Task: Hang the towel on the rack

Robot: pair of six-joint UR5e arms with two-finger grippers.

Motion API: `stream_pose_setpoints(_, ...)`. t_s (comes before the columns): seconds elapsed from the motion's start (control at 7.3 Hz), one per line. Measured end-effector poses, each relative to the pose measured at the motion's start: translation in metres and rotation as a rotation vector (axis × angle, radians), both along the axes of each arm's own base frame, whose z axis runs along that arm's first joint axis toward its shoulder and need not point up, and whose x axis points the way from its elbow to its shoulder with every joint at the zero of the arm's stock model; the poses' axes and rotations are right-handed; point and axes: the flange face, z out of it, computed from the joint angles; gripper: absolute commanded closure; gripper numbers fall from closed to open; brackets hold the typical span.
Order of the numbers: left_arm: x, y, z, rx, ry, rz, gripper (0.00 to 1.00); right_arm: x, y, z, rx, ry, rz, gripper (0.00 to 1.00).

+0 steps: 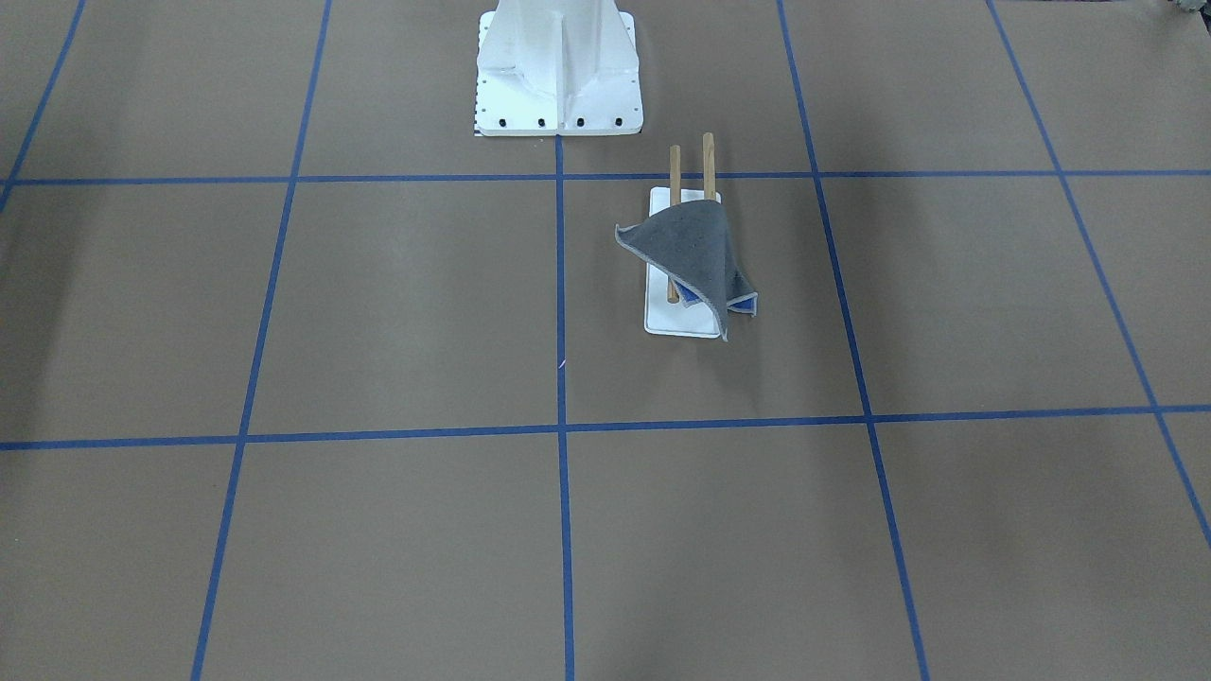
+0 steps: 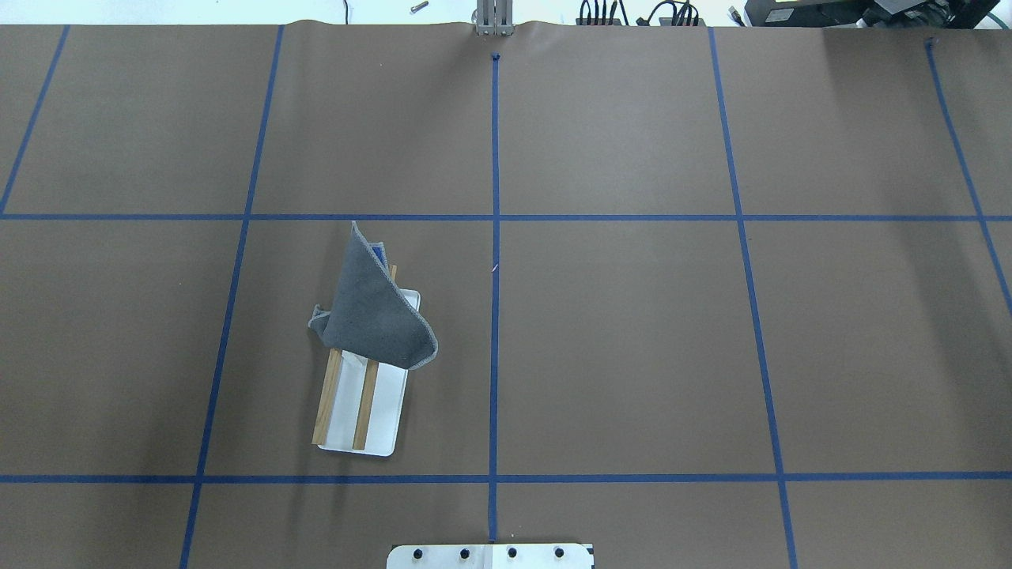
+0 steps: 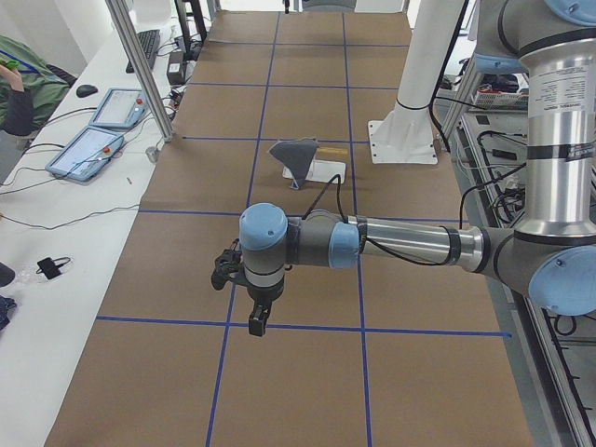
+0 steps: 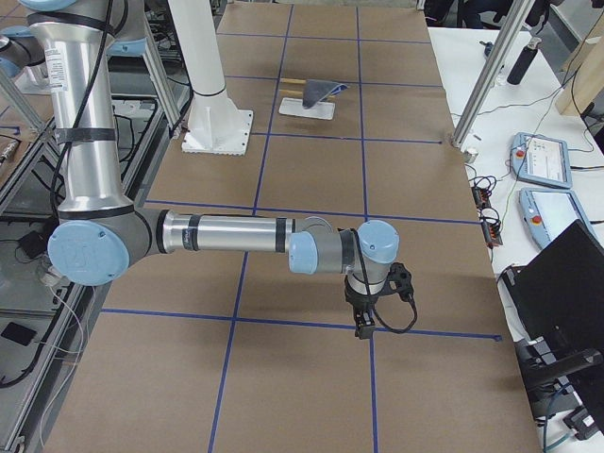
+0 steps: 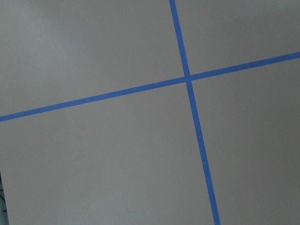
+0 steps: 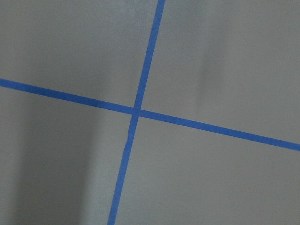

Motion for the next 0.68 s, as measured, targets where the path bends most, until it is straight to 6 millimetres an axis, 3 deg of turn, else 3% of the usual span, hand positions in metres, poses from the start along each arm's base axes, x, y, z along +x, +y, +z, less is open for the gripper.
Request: stream_pose_setpoints(0.68, 0.0, 0.001, -0.001, 0.002, -0.001, 0.001, 0.01, 0.002, -0.005, -0.013, 0.026, 0.05, 0.001, 0.0)
